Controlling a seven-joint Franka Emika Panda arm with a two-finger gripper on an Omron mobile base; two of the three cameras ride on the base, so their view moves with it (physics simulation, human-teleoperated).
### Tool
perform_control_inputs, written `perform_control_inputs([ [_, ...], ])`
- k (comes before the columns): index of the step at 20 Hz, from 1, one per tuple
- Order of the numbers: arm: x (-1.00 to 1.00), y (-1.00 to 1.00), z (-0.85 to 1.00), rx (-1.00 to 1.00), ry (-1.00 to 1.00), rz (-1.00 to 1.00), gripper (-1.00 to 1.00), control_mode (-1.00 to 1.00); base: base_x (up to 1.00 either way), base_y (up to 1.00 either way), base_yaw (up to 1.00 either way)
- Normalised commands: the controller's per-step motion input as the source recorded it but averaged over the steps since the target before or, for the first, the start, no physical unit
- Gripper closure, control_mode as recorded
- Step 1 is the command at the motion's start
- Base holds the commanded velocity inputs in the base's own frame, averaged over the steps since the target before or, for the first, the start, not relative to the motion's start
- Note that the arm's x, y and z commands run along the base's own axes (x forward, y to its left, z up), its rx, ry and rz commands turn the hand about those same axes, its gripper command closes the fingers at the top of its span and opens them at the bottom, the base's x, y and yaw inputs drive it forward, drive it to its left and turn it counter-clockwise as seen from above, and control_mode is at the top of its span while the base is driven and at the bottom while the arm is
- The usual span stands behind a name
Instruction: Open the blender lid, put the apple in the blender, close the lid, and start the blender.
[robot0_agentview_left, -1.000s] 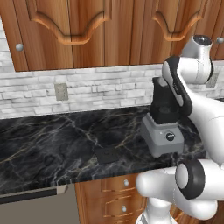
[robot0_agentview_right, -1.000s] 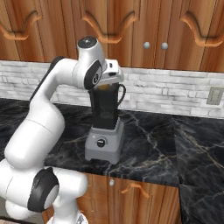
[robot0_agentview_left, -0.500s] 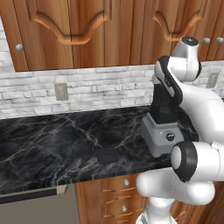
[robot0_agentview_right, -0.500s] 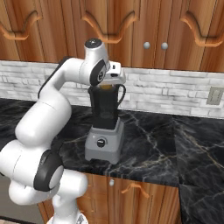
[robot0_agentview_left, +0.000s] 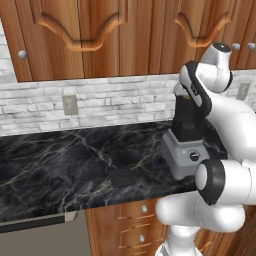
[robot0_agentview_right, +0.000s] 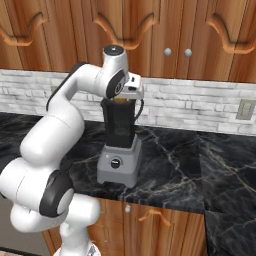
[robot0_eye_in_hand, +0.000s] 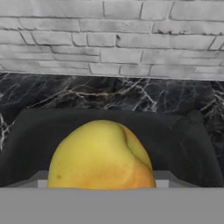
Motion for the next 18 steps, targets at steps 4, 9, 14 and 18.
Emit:
perform_control_inputs([
  [4,0.05,0.00,-0.97,0.07,0.08,0.00,-1.00,-1.00,0.00,0.00,0.00],
  [9,0.02,-0.01,-0.55,0.08,0.01,0.00,-1.00,-1.00,0.00,0.00,0.00],
  [14,-0.15,-0.05,-0.05,0.06,0.00,-0.03,-1.00,-1.00,0.00,0.00,0.00],
  [18,-0.30,0.00,0.02,0.00,0.00,-0.01,-1.00,-1.00,0.00,0.00,0.00],
])
